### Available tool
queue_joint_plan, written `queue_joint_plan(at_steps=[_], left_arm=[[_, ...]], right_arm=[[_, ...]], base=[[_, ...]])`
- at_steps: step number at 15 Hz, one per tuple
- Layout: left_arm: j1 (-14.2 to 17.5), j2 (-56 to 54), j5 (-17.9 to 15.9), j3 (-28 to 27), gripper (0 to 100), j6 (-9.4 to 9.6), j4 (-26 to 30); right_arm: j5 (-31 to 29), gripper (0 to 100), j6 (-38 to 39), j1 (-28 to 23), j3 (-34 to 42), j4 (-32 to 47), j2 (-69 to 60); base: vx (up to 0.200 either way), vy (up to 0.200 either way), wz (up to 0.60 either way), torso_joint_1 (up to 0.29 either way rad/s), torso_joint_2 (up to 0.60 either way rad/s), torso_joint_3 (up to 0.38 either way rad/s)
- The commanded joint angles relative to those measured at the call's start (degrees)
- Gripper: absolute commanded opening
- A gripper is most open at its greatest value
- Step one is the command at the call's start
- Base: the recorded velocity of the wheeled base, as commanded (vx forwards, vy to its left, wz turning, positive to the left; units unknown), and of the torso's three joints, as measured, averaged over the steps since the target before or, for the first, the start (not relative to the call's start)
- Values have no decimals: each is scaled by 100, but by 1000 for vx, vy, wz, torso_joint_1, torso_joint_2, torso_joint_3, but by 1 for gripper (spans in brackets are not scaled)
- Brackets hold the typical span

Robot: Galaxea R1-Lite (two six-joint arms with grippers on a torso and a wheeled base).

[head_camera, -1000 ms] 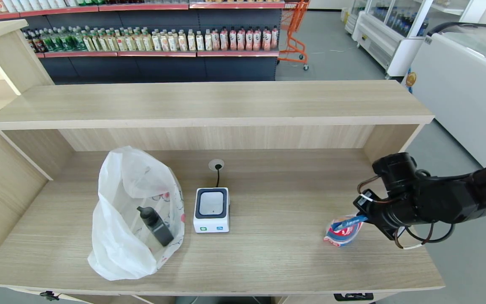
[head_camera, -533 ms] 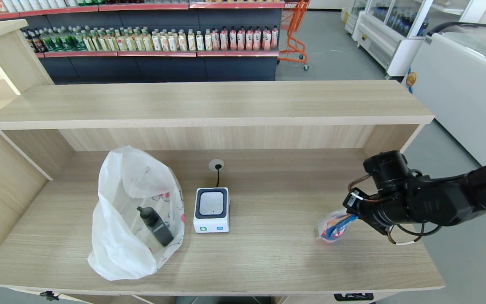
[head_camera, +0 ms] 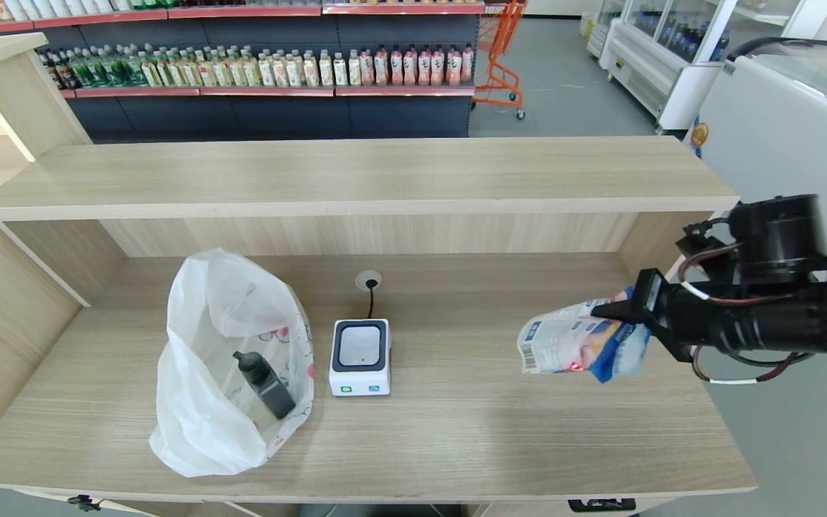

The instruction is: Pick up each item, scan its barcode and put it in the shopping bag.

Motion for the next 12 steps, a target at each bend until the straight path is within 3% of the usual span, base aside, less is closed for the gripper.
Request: queue_joint_plan(at_steps=[1, 2, 3, 4, 5, 9, 12], left_arm=[[-4, -2, 2, 0, 100, -3, 0], [-4, -2, 2, 0, 100, 6, 0], [5, -2, 2, 0, 100, -3, 0], [-4, -2, 2, 0, 100, -3, 0], [-4, -2, 2, 0, 100, -3, 0], [-4, -2, 2, 0, 100, 6, 0], [-4, -2, 2, 0, 100, -3, 0]], right_arm=[[1478, 0, -860, -551, 681, -361, -1070], [2629, 0, -1880, -823, 1121, -854, -1167], [3350, 0, -2609, -894, 1208, -915, -1220], [3429, 0, -2688, -894, 1217, -915, -1220], [4071, 0, -3418, -823, 1182, -924, -1246], [4185, 0, -3409, -32, 1208, -906, -1659], [4141, 0, -2407, 416, 1165, -836, -1905]], base=[[0, 0, 0, 0, 0, 0], [0, 0, 0, 0, 0, 0], [0, 0, 0, 0, 0, 0], [0, 0, 0, 0, 0, 0], [0, 0, 0, 0, 0, 0], [0, 0, 0, 0, 0, 0], [0, 0, 0, 0, 0, 0]])
